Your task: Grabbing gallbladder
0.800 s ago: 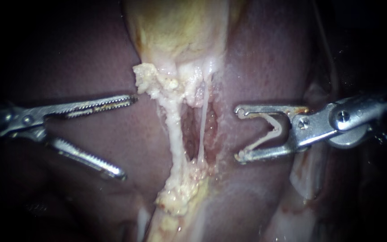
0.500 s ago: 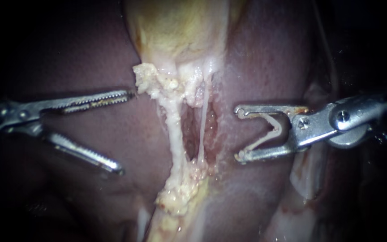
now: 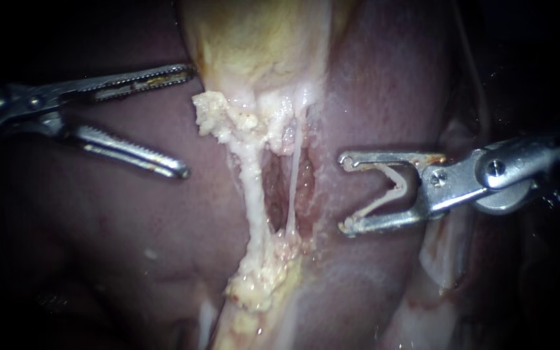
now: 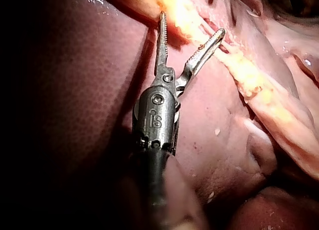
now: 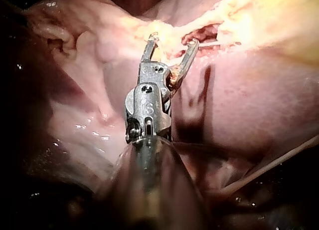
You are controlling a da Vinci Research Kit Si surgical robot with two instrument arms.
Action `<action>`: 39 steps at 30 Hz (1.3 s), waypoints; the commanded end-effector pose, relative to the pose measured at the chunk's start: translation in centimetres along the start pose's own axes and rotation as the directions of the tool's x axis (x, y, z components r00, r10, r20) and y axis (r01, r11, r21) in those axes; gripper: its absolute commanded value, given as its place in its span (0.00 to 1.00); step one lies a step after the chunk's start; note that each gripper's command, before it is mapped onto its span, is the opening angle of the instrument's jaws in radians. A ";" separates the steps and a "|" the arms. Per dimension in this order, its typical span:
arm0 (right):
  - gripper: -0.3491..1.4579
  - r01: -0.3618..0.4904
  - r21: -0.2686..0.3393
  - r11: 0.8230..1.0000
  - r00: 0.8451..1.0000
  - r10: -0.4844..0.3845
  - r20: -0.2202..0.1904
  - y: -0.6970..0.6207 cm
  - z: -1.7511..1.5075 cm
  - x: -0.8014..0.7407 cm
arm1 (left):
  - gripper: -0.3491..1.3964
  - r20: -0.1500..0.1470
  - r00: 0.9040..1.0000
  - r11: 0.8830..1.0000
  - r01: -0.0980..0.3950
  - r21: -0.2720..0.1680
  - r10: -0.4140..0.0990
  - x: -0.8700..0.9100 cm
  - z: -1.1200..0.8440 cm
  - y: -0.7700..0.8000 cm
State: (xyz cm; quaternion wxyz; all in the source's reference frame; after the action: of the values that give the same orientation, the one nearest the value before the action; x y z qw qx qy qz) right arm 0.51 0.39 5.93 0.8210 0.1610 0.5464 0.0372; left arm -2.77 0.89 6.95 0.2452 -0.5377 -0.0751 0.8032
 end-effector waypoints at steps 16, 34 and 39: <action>0.47 -0.001 -0.001 1.000 1.000 0.001 0.000 0.00 0.01 0.00 | 0.38 0.001 1.000 1.000 -0.012 0.022 0.012 -0.22 0.34 0.07; 0.47 -0.001 -0.001 1.000 1.000 0.001 0.000 0.00 0.01 0.00 | 0.00 0.103 0.985 0.991 0.136 -0.002 -0.135 -0.21 0.25 0.18; 0.47 0.000 -0.001 1.000 1.000 0.000 0.000 0.00 0.01 0.00 | 0.00 0.155 0.975 0.987 0.162 -0.016 -0.157 -0.13 0.19 0.25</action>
State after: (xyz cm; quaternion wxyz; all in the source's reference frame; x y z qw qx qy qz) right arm 0.52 0.38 5.93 0.8212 0.1608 0.5462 0.0377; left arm -2.97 0.64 7.00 0.2959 -0.4691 -0.1495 0.8185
